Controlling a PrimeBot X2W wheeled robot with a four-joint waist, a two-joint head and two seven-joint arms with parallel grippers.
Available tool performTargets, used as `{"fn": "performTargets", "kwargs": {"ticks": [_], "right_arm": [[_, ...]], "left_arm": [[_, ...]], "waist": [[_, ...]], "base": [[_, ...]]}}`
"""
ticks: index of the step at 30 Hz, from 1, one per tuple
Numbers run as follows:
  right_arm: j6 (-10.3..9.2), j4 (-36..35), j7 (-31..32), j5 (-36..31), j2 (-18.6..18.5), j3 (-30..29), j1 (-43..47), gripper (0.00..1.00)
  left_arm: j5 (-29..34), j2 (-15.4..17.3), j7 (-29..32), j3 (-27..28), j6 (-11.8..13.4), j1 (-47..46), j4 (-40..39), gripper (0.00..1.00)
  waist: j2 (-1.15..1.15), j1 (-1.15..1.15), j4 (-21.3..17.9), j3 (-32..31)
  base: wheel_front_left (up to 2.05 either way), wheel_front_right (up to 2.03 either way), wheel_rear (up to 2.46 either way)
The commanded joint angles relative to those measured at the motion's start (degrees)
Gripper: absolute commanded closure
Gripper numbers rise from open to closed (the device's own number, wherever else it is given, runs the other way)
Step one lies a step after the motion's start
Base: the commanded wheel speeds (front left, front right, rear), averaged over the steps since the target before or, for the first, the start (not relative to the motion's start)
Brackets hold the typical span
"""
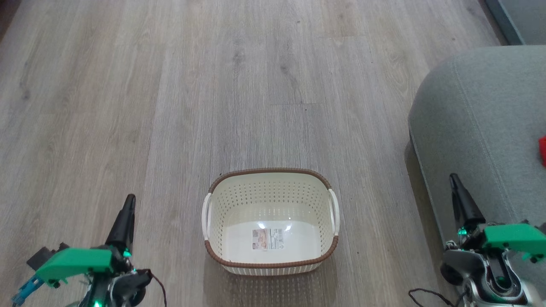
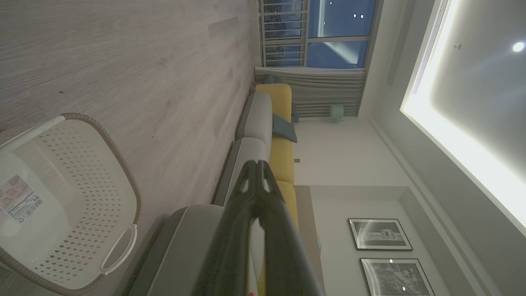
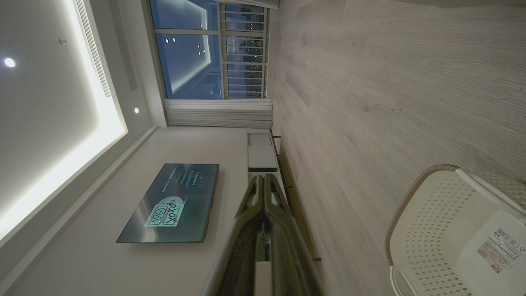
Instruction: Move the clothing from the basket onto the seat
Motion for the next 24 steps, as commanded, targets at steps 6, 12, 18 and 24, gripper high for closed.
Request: {"fn": "performTargets", "kwargs": {"ticks": [6, 12, 18, 24], "right_arm": [[0.01, -2.2, 0.3, 0.3, -0.2, 1.0, -1.1, 1.0], [0.01, -2.2, 0.3, 0.3, -0.2, 1.0, -1.1, 1.0], [0.01, -2.2, 0.3, 0.3, -0.2, 1.0, -1.1, 1.0], [0.01, -2.2, 0.3, 0.3, -0.2, 1.0, -1.1, 1.0]], "left_arm": [[-0.4, 0.5, 0.4, 2.0, -0.5, -2.7, -2.0, 1.0], [-0.4, 0.5, 0.4, 2.0, -0.5, -2.7, -2.0, 1.0], [-0.4, 0.5, 0.4, 2.0, -0.5, -2.7, -2.0, 1.0], [-0.4, 0.5, 0.4, 2.0, -0.5, -2.7, -2.0, 1.0]], "waist": [[0.0, 0.0, 0.0, 0.0], [0.0, 0.0, 0.0, 0.0], [0.0, 0.0, 0.0, 0.0], [0.0, 0.0, 0.0, 0.0]], "base": [[0.0, 0.0, 0.0], [0.0, 0.0, 0.0], [0.0, 0.0, 0.0], [0.0, 0.0, 0.0]]}}
